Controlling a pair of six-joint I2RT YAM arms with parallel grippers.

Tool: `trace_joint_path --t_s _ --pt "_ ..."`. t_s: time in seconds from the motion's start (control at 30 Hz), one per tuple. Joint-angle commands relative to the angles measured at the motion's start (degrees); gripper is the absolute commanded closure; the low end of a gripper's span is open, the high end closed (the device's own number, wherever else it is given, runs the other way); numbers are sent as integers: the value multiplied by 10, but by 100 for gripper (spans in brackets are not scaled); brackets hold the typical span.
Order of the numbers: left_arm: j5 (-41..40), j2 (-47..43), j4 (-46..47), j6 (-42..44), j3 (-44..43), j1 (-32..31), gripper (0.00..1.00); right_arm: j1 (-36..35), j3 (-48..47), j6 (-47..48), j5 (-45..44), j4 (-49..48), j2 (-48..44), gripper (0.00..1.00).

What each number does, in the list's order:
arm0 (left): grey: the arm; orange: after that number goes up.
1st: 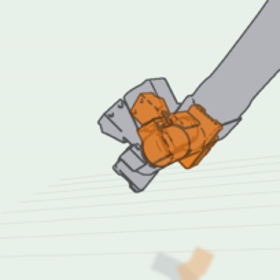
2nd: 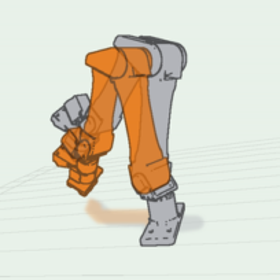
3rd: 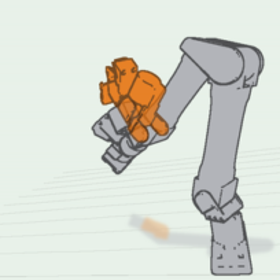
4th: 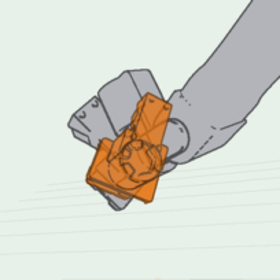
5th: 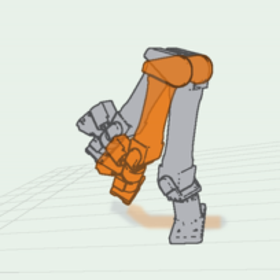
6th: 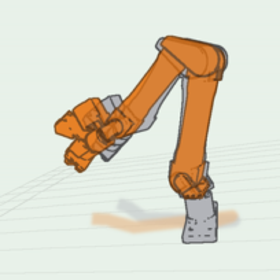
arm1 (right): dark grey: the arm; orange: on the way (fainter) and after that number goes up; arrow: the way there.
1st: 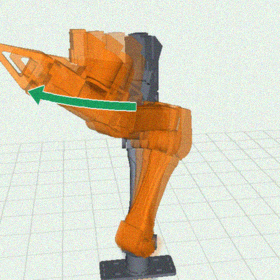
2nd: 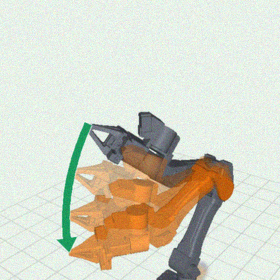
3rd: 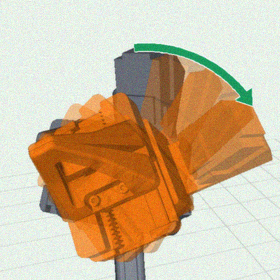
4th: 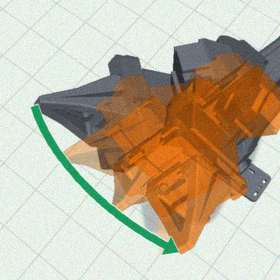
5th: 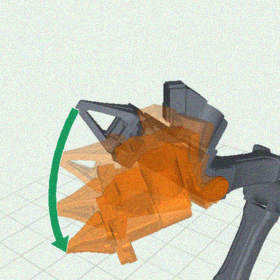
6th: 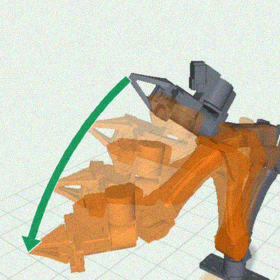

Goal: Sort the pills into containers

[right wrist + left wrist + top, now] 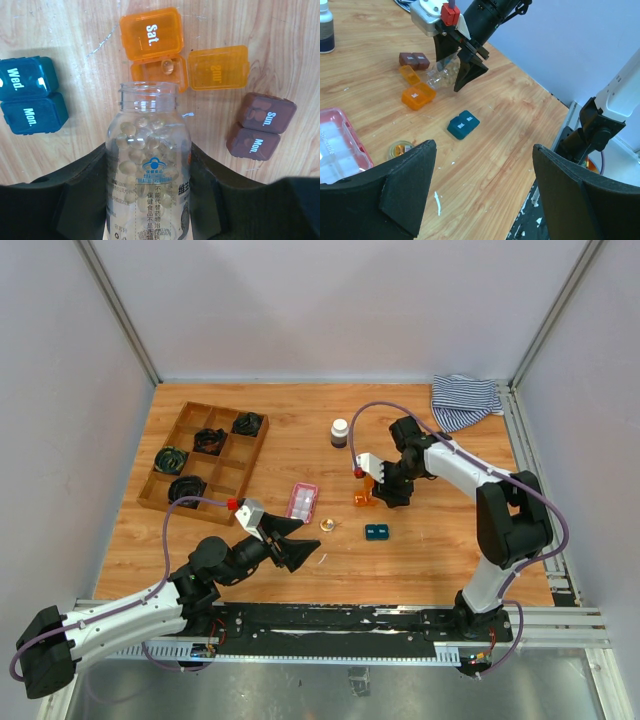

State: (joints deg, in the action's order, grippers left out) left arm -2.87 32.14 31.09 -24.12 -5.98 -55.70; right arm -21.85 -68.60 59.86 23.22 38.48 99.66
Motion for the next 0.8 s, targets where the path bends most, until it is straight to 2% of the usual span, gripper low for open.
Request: trace_joint_path --t_s 0.0,0.03,0.1,0.2,0.27,0.37,0.43,0.53,0.6,0.63,0.7,0.77 --pt "1 -7 10 -1 0 2 16 -4 7 -8 0 -4 -5 99" --pt "0 -7 10 -1 1 1 16 -4 7 -10 -17 -16 -6 99" --pt "1 -8 10 -2 1 1 16 1 -16 5 22 38 6 99" --pt "1 -7 10 -2 1 1 16 -2 3 -8 -15 -3 1 99" --pt "3 -8 9 -2 1 1 16 1 -19 14 33 50 8 98" --pt "1 -9 10 -1 2 2 16 -1 -5 -3 -8 18 11 99" --pt "3 -11 10 -1 2 1 16 2 -21 16 36 57 12 98" --pt "0 -12 9 -1 3 1 16 -4 15 -15 -30 -31 -5 99" --pt "1 -11 10 -2 3 1 16 3 -20 5 19 41 10 99" --pt "1 -11 10 -2 2 1 16 0 -11 -2 26 34 6 99" --pt "0 -10 12 -1 1 2 16 -11 15 -16 -35 -30 -3 99" --pt "3 -8 12 0 -2 1 16 -4 -17 0 14 31 13 99"
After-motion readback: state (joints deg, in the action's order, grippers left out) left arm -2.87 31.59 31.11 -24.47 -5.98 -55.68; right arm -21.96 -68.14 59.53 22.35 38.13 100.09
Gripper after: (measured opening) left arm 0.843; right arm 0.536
